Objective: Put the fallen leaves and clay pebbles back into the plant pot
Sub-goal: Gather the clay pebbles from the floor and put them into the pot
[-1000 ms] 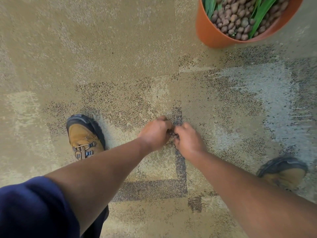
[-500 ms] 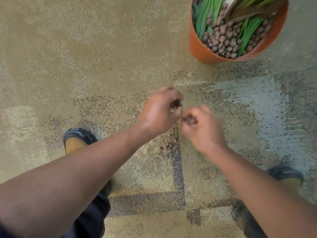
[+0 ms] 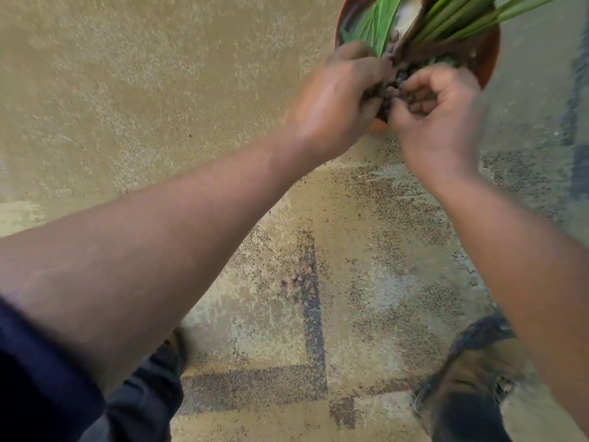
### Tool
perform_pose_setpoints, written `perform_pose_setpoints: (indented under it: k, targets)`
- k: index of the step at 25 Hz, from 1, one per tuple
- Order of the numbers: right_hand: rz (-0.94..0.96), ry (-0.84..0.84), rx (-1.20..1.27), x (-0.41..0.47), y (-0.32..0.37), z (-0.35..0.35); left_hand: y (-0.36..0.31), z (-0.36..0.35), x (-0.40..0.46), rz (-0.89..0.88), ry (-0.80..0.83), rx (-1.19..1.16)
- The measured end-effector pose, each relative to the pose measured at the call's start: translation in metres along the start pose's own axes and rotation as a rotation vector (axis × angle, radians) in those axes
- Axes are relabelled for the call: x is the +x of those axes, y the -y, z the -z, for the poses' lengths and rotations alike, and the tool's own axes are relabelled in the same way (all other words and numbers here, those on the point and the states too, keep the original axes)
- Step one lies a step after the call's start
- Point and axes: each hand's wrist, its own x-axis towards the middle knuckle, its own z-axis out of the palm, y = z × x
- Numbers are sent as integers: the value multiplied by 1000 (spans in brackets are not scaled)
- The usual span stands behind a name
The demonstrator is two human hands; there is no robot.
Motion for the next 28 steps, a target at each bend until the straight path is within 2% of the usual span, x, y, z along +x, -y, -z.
perform_pose_setpoints:
  k: [6,9,11,12,13,16,18,20,24,26,28]
  targets:
    - [39,-10,85,-9,-9,-7,-2,-2,-7,38,-65,-54]
    - [167,-75,12,-25,4,-3,-11,2,-29,-20,-149,-104]
    - [246,-100,-44,-50,12,-1,-11,2,-60,9,-118,-113]
    - [214,-43,-58,-69,13,-3,-7,-1,-81,81,-9,-96]
    - [128,83,-58,-90,12,-8,0,-4,-103,185,155,-57]
    - [-241,662,-114,-162,2,-29,28,-16,-171,450,633,63]
    - [-414,908,-208,-209,-8,-45,36,-25,-208,478,812,131]
    - [-579,986,-236,-246,-17,-55,36,-33,-234,460,901,192]
    - [-837,860,-145,-290,-20,-70,29,-43,-255,423,901,230]
    - [-953,714,-43,-292,-17,-79,27,-50,-256,347,918,236]
    - [-991,572,11,-285,-16,-92,27,-54,-257,262,930,245]
